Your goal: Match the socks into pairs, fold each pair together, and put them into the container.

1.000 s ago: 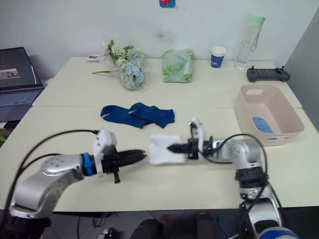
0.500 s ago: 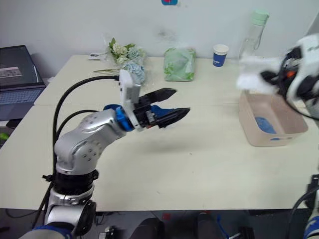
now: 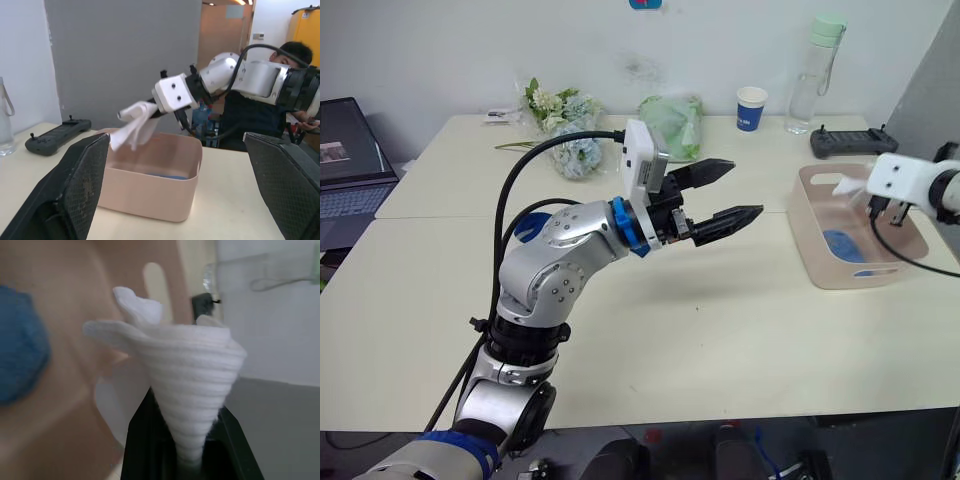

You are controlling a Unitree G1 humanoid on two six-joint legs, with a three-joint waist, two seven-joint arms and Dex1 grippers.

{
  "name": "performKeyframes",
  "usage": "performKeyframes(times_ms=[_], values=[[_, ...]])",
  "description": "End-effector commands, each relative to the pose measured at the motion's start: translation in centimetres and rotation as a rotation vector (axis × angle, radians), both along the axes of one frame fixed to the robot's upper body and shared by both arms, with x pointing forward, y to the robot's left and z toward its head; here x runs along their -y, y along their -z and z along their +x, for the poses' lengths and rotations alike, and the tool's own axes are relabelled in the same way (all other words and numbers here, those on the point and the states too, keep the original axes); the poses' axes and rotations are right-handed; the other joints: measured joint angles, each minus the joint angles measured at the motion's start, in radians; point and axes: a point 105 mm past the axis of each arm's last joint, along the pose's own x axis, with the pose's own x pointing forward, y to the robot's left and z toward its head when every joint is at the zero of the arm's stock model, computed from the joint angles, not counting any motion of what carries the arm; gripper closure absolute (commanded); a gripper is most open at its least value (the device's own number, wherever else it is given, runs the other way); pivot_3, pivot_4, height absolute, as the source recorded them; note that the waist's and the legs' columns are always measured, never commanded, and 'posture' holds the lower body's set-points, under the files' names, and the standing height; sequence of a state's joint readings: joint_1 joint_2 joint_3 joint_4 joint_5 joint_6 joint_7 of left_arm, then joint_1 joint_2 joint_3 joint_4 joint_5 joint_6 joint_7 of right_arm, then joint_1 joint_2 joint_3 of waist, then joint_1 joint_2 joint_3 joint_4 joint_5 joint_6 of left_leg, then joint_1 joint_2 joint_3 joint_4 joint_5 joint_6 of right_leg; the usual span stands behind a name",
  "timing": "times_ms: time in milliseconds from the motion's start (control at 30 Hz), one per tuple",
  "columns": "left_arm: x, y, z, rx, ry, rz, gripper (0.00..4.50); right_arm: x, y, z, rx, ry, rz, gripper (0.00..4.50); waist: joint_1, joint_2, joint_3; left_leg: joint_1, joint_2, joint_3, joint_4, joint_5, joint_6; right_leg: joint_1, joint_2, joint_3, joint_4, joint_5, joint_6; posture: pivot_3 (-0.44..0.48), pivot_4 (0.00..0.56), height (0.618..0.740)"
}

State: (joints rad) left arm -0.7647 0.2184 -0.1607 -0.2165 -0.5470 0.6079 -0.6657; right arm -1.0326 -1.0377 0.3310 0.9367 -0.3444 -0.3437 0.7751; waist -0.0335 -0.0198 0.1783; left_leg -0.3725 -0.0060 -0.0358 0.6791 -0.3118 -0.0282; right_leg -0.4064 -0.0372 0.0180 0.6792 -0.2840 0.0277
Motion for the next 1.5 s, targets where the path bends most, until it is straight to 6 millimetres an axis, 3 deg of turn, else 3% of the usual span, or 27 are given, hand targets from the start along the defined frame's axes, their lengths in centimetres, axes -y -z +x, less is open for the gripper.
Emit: performKeyframes(times_ms=[33,167,300,467,700,833,933,1100,1333,1500], values=[[-0.7,-0.3,-0.7,0.031,-0.011,-0.001,0.03,-0.5,-0.2,-0.3,-0.053,-0.044,-0.011,4.50,0.003,0.000,0.000,0.000,0.000,0.000,0.000,0.000,0.000,0.000,0.000,0.000,0.000,0.000,0.000,0.000,0.150,0.740],[-1.0,-0.1,-0.7,0.029,-0.023,0.002,0.03,-1.1,1.5,-1.1,-0.213,-0.098,-0.044,4.50,0.007,0.000,0.000,-0.001,-0.001,-0.002,0.002,0.000,0.000,0.000,-0.001,-0.001,0.000,0.000,0.000,0.000,0.150,0.740],[-1.3,-0.2,-0.3,0.032,-0.034,0.005,0.03,-1.6,1.9,-1.5,-0.280,-0.127,-0.030,4.50,0.009,0.000,0.000,-0.001,-0.001,-0.003,0.002,0.000,0.000,0.001,-0.001,-0.002,0.000,0.000,0.000,0.000,0.150,0.740],[-1.8,-0.2,0.1,0.037,-0.041,0.015,0.00,-1.7,1.8,-2.5,-0.384,-0.144,-0.007,2.81,0.007,0.000,0.000,-0.001,-0.001,-0.003,0.002,0.000,0.000,0.001,-0.001,-0.002,0.000,0.000,0.000,0.000,0.150,0.740],[-1.6,0.3,-0.4,0.024,-0.015,0.037,0.00,-2.7,-3.8,-3.4,-0.390,-0.133,0.259,0.35,0.006,0.001,0.000,0.000,-0.001,-0.003,0.002,0.000,-0.001,0.001,-0.001,-0.002,0.001,0.001,0.000,0.000,0.150,0.740],[-1.5,0.4,-0.6,0.022,-0.007,0.036,0.00,-2.1,-6.6,-2.7,-0.278,-0.073,0.280,0.35,0.008,0.001,0.000,-0.001,-0.001,-0.004,0.002,0.000,-0.001,0.001,-0.001,-0.002,0.000,0.001,0.000,0.000,0.150,0.740],[-1.3,0.5,-0.6,0.025,-0.001,0.038,0.00,-1.1,-6.2,-2.1,-0.237,-0.021,0.242,0.35,0.008,0.001,0.000,-0.001,-0.001,-0.003,0.002,0.000,-0.001,0.001,-0.001,-0.002,0.000,0.001,0.000,0.000,0.150,0.740],[-1.3,0.5,-0.6,0.032,-0.001,0.043,0.00,-0.1,-2.8,-1.7,-0.281,0.008,0.163,1.98,0.008,0.001,0.000,-0.002,-0.002,-0.003,0.002,0.000,-0.001,0.000,-0.002,-0.002,0.000,0.001,0.000,0.000,0.150,0.740],[-1.5,0.8,-0.9,0.033,-0.004,0.064,0.00,-1.5,2.0,-0.8,-0.377,-0.011,0.185,4.47,0.001,0.001,0.000,0.000,-0.001,-0.002,0.002,0.000,-0.001,0.000,-0.002,-0.001,0.001,0.001,0.000,0.000,0.150,0.740],[-1.4,0.9,-0.9,0.036,-0.006,0.076,0.00,-2.0,4.3,-0.4,-0.396,0.005,0.221,4.47,0.004,0.001,0.000,0.000,-0.001,-0.002,0.002,0.001,-0.002,0.001,-0.001,-0.002,0.002,0.001,0.000,0.000,0.150,0.740]])
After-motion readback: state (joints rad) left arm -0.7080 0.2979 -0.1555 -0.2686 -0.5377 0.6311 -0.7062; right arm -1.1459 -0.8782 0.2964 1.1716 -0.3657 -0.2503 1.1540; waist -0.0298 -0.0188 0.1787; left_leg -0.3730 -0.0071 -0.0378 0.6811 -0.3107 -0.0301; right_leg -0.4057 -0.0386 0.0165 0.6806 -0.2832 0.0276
